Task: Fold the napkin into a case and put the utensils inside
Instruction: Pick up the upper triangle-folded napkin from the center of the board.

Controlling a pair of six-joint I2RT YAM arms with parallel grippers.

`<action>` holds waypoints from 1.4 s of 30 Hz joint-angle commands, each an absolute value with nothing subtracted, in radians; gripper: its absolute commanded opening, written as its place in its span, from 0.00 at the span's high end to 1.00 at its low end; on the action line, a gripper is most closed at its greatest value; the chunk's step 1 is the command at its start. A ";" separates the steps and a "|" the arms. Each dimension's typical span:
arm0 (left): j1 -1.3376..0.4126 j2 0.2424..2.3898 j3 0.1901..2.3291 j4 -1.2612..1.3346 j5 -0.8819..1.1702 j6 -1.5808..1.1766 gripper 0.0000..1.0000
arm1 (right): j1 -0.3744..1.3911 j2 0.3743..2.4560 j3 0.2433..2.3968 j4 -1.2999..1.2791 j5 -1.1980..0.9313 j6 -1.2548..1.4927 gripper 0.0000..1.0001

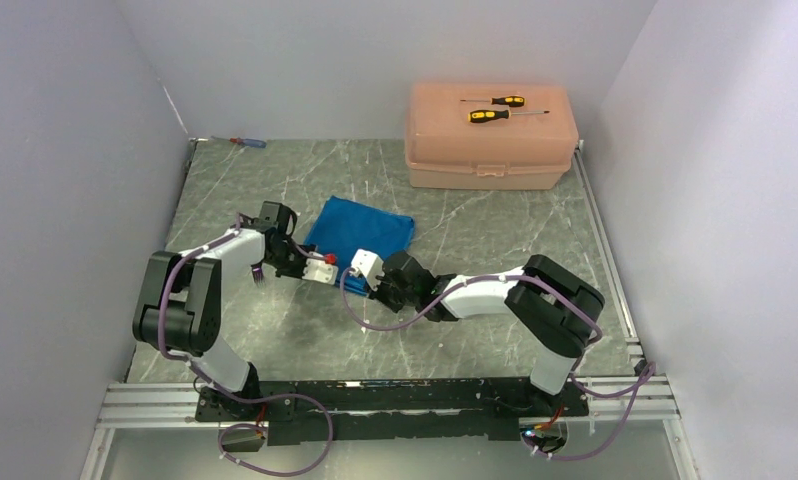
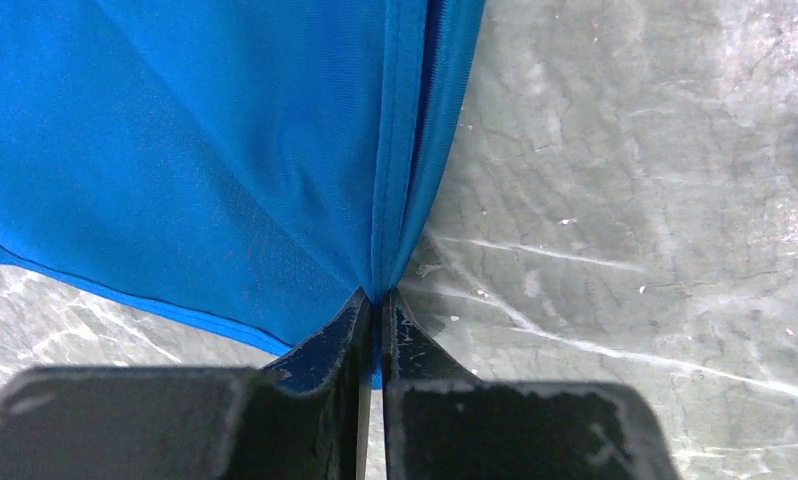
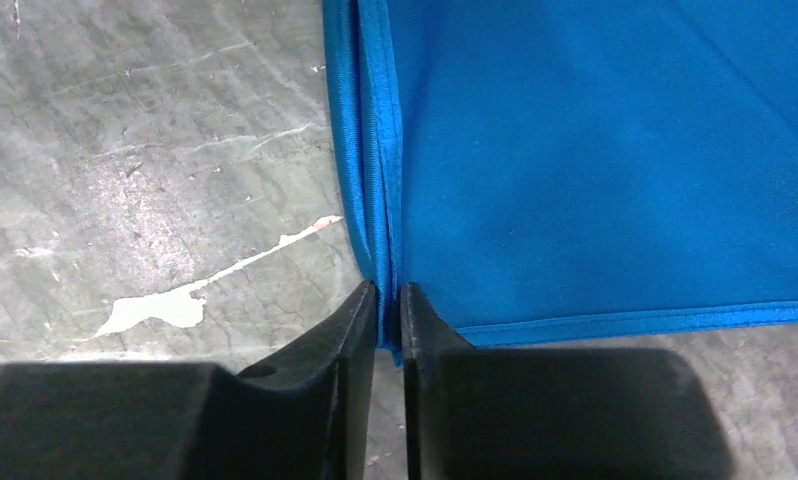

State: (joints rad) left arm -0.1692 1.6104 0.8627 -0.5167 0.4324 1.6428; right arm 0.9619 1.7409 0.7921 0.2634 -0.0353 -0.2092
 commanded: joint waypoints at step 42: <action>-0.439 1.044 1.318 -1.634 0.702 1.003 0.97 | 1.479 0.969 0.927 -0.575 0.105 0.467 1.00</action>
State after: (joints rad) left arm -0.4217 1.0737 1.1641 -1.3788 0.5682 1.1515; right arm 1.4231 1.0271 0.8116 -0.3813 0.0986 0.3119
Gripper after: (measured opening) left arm 0.042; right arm 0.022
